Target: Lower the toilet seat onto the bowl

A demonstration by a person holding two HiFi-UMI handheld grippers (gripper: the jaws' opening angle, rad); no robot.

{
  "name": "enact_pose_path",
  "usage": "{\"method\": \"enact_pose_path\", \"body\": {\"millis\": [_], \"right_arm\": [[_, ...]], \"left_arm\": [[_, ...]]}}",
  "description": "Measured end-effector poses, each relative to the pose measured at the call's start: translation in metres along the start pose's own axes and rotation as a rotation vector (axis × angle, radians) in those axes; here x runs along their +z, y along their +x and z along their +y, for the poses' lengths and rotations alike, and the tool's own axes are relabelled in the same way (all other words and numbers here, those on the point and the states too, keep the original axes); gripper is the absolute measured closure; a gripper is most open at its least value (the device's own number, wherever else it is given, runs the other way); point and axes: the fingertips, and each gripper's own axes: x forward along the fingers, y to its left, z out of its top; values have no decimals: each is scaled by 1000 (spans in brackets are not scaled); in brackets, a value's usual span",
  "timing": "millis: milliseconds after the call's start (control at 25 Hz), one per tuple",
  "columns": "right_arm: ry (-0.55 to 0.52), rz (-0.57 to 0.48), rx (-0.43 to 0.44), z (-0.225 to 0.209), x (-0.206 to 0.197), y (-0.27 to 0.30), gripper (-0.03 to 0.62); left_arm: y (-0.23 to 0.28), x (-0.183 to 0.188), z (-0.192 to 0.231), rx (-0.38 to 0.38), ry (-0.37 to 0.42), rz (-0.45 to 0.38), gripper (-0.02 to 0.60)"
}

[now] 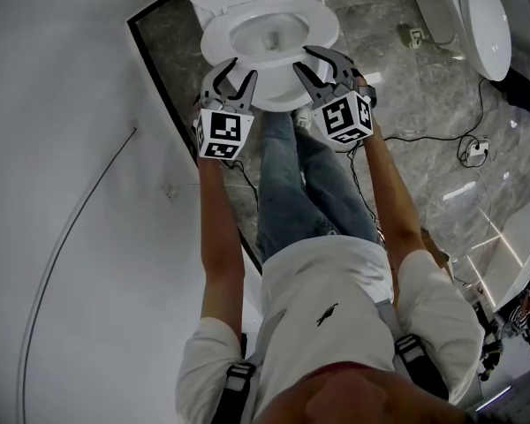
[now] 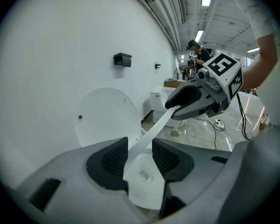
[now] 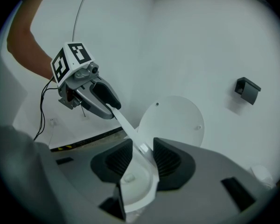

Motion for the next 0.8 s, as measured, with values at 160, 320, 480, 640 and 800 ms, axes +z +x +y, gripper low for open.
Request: {"method": "enact_pose_path", "body": {"millis": [160,320,480,640,800], "right_arm": [[-4,10,9,8,-6,-2,451],[-5,18,20,16,-12,-4,450],[-6,33,34,23,-18,-5,448],[-3,40,52,28,-24,-6,447],[3,47,72,37,-31,-8,444]], "left_arm": [[-1,-8,-7,-8,3,11,419],[-3,-16,-13,-19,-3,19,416],[-3,-23,-20,-25,-4,31,414],[-3,-29,-25,-35,-2,41,411],[-4,-37,-33,-48,4,49,410]]}}
